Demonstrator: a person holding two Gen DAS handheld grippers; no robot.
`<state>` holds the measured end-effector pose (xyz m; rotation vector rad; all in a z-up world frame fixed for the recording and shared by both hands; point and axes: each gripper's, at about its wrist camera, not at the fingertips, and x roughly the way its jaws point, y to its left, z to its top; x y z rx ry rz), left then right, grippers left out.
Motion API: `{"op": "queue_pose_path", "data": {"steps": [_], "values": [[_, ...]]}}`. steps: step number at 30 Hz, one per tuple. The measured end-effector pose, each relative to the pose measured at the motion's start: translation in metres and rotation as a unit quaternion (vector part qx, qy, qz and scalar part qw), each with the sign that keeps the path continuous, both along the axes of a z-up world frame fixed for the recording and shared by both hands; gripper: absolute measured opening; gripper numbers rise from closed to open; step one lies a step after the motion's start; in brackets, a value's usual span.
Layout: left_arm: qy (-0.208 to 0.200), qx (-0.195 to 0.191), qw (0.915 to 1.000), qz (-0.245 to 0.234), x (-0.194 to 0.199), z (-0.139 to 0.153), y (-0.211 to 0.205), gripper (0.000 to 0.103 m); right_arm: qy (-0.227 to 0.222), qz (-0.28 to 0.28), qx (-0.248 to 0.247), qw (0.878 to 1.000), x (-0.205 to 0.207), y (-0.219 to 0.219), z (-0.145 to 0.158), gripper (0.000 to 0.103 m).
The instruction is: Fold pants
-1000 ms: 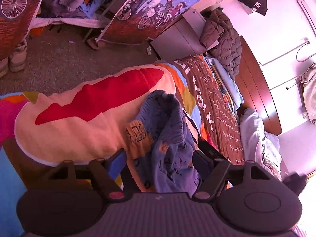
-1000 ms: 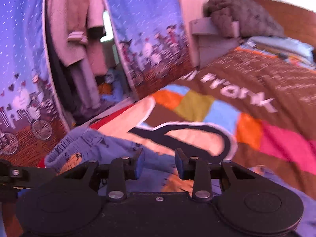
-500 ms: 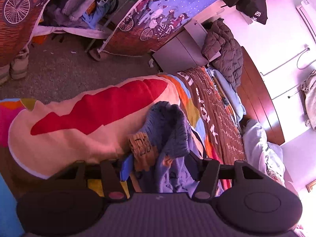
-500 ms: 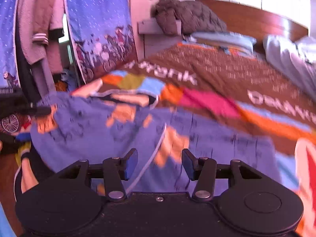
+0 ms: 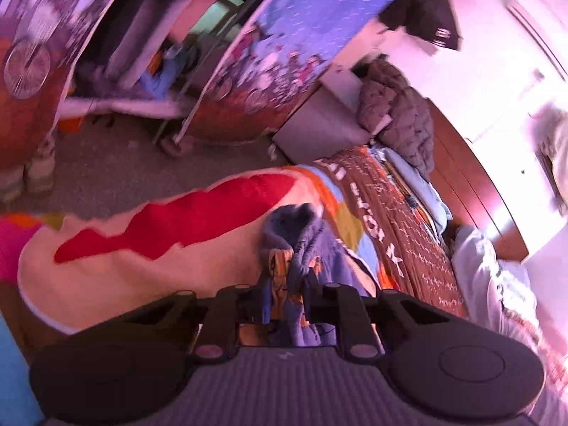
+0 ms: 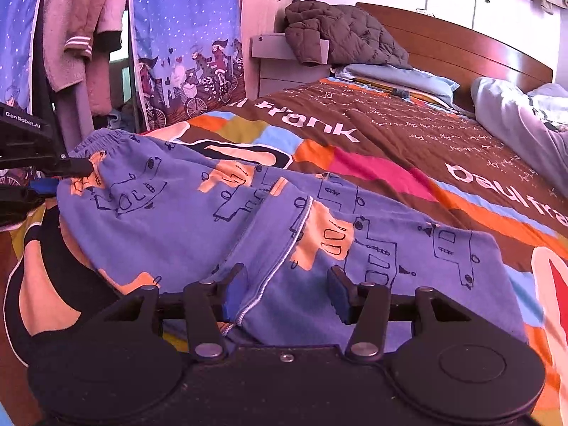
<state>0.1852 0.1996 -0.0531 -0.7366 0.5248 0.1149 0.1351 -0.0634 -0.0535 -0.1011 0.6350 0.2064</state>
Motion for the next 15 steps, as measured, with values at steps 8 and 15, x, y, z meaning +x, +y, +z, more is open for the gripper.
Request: {"op": "queue_pose_path", "data": {"steps": [8, 15], "values": [[-0.038, 0.136, 0.9879, -0.064, 0.004, 0.045, -0.056, 0.015, -0.018, 0.038, 0.040, 0.998, -0.015, -0.046, 0.024, 0.053], [-0.079, 0.257, 0.9519, -0.147, 0.003, 0.098, -0.164, 0.015, -0.030, 0.050, 0.046, 0.997, -0.036, -0.135, 0.048, 0.053]]}}
